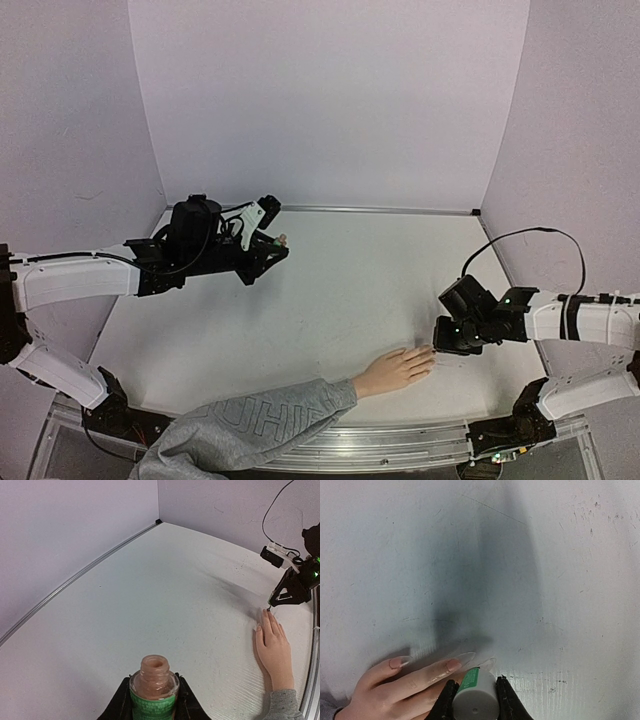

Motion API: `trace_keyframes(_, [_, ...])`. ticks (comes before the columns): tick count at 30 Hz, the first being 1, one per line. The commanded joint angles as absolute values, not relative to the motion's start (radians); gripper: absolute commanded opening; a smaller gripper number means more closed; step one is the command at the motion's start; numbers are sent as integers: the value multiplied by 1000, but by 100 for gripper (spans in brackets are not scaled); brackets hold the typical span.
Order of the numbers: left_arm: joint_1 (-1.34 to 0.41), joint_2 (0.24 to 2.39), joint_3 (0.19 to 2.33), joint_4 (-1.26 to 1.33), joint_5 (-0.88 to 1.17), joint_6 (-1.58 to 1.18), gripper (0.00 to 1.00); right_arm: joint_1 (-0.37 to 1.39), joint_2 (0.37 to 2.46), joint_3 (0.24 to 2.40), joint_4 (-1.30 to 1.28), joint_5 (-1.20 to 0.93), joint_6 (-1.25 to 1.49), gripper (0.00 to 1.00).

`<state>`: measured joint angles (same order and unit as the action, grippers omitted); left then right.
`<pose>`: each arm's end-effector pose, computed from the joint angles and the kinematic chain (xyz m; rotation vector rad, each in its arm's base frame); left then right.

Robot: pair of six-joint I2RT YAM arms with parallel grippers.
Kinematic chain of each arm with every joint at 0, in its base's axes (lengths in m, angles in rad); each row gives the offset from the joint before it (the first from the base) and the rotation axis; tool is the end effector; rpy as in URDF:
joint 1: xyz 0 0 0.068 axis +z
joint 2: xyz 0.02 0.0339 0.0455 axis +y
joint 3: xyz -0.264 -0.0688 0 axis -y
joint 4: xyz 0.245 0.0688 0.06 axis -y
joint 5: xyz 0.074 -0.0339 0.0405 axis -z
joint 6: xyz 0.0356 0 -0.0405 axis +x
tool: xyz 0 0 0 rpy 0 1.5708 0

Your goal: Paint the nails

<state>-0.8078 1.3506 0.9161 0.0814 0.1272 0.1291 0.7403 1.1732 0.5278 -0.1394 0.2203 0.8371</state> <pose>0.2126 -0.2289 0.2846 0.9636 1.7113 -0.5732 0.1725 0.1471 0.1806 0.2250 2.3814 0.5165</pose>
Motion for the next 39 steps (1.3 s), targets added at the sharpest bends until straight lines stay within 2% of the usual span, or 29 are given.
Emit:
trace_keyframes(1, [-804,1313,931,144,117,126,0,738,1180,518,-166,226,839,0])
trace_keyframes(39, [-803,1333,941,144,114,136,0,738,1238,526,-161,286,884,0])
